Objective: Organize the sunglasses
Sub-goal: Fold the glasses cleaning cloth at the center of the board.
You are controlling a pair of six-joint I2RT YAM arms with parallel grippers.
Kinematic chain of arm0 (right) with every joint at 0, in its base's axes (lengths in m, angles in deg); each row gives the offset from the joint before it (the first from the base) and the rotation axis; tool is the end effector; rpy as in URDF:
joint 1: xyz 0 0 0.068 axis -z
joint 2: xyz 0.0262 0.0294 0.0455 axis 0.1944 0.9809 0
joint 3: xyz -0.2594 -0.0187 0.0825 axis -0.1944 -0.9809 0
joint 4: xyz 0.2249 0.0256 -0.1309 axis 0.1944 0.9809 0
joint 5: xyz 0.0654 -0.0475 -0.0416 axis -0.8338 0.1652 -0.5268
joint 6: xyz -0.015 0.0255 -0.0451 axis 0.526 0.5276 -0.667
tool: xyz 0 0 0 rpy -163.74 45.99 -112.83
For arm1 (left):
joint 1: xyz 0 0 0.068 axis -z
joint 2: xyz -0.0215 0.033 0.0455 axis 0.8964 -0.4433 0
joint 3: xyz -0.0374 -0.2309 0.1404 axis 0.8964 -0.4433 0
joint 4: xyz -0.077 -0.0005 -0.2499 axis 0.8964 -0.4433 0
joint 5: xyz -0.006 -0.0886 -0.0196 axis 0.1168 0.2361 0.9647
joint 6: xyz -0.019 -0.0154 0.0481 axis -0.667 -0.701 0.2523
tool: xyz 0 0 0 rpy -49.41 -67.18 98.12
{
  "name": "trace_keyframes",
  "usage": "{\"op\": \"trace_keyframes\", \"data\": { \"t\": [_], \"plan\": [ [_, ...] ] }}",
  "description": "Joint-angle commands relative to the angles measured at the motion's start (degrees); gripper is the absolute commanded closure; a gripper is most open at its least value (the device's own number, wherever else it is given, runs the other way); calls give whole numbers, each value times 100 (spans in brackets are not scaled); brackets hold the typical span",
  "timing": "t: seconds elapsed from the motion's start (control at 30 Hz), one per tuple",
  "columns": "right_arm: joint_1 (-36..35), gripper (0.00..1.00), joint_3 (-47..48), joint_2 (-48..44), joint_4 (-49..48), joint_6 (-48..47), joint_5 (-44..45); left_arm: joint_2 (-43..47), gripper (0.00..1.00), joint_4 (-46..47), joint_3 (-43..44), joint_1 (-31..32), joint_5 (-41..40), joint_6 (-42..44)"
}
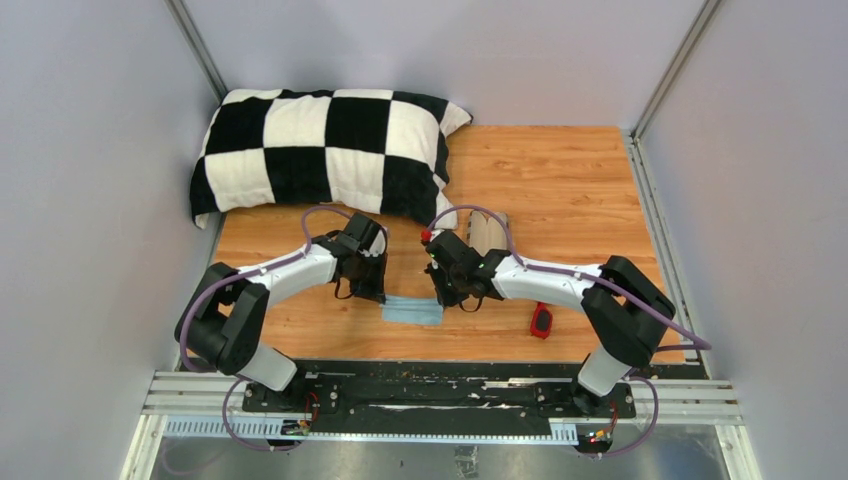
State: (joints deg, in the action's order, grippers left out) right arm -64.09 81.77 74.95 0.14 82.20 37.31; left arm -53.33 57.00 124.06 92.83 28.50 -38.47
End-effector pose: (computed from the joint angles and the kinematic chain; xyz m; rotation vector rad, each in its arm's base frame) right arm 0.2000 0.2655 0.1869 -0.6883 2.4677 0.5616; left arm 0.2281 -0.1356 0.1609 0.1552 2.8373 -0.5191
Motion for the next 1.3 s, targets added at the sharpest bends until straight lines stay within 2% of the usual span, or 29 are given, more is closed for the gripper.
{"op": "trace_keyframes", "data": {
  "t": [0.0,0.3,0.9,1.07,1.13,1.27],
  "plan": [
    [-79,100,-99,-132,214,71,44,19,100,29,-18,55,69,3],
    [-80,100,-61,-164,285,69,438,192,100,7,-52,117,67,-31],
    [-134,100,-99,-9,210,115,311,115,100,28,-127,131,-7,-58],
    [-148,100,-87,-9,206,118,301,165,88,-59,-122,135,-68,-64],
    [-159,100,-93,-9,204,121,293,208,79,-81,-123,135,-72,-78],
    [-183,83,-125,-66,214,132,254,335,68,-146,-117,135,-80,-134]
  ]
}}
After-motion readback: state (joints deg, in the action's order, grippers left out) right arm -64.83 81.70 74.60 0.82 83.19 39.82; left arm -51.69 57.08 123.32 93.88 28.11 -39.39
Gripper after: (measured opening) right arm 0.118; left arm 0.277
